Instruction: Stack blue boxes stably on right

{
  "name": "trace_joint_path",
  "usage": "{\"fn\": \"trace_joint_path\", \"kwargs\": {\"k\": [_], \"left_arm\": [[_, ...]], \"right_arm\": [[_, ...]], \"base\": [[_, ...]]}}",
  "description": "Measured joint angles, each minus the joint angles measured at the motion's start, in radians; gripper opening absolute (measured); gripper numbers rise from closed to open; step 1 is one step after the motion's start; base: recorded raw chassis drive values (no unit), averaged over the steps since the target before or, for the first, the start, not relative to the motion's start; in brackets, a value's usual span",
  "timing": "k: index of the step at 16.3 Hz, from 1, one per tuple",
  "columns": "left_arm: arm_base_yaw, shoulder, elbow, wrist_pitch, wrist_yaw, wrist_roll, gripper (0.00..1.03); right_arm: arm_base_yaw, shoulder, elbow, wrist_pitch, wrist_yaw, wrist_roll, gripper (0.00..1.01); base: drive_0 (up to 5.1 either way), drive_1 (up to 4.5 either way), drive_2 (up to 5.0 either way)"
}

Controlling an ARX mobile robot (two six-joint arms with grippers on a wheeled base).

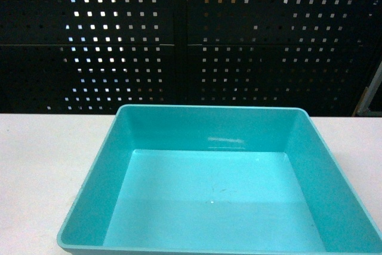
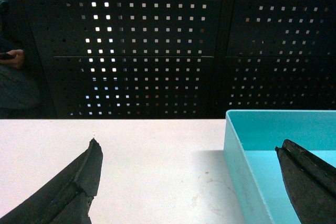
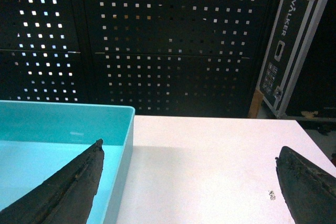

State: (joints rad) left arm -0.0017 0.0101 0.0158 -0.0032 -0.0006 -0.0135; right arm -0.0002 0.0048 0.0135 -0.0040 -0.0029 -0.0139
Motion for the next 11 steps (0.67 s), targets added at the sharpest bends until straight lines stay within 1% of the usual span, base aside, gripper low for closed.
{"fn": "trace_joint_path", "kwargs": {"k": [11], "left_arm": [[0.0,0.0,0.0,0.0,0.0,0.0,0.98]], "right_arm": [[0.0,0.0,0.0,0.0,0.0,0.0,0.98]], "base": [[0.0,0.0,0.0]]}}
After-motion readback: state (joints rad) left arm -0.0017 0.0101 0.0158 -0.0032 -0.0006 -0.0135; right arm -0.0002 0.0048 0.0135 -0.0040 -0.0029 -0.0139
